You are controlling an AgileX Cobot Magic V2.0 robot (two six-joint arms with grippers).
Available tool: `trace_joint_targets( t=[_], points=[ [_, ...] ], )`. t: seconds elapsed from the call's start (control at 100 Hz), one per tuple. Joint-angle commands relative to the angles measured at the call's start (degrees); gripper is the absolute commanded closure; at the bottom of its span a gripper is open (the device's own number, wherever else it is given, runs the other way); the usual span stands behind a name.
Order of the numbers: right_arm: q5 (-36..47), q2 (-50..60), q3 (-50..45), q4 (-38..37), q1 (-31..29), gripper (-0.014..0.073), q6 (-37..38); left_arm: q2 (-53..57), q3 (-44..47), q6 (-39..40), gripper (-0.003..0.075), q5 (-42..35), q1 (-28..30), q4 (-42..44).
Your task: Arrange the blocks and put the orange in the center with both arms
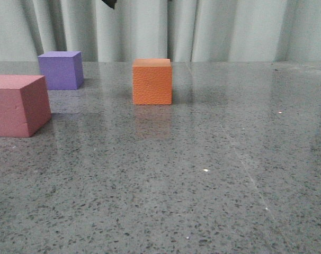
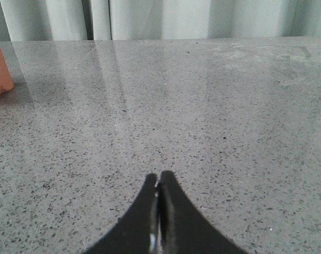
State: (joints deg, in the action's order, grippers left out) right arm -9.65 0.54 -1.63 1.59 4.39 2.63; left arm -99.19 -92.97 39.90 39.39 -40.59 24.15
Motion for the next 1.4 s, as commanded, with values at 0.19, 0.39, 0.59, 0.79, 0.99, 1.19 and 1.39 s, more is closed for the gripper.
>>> trace_joint_targets(
  t=[0.19, 0.39, 0.59, 0.79, 0.99, 1.19, 1.39],
  points=[
    [4.8, 1.5, 0.8, 0.2, -0.4, 0.0661, -0.3, -2.8, -4.0, 8.2, 0.0113, -0.8, -1.2, 4.5],
    [4.8, 1.5, 0.8, 0.2, -0.4, 0.0661, -0.3, -4.0, -4.0, 8.2, 0.0113, 0.6, -1.2, 4.5],
    [4.8, 1.5, 0.8, 0.2, -0.4, 0.0661, -0.3, -4.9, -4.0, 8.6, 0.0113, 0.5, -1.2, 4.5],
    [4.8, 1.5, 0.8, 0.2, -0.4, 0.0661, -0.3, -7.2, -3.9, 8.6, 0.0113, 0.4, -1.2, 4.0],
    [4.8, 1.5, 0.8, 0.2, -0.4, 0.0661, -0.3, -9.5, -3.9, 8.7, 0.0113, 0.4, -1.2, 3.1],
    [4.8, 1.5, 0.8, 0.2, -0.4, 0.0661, -0.3, -10.2, -3.9, 9.7, 0.0127, 0.3, -1.2, 3.1],
    [4.8, 1.5, 0.8, 0.2, -0.4, 0.0661, -0.3, -10.2, -3.9, 9.7, 0.0325, 0.3, -1.2, 3.1]
  ],
)
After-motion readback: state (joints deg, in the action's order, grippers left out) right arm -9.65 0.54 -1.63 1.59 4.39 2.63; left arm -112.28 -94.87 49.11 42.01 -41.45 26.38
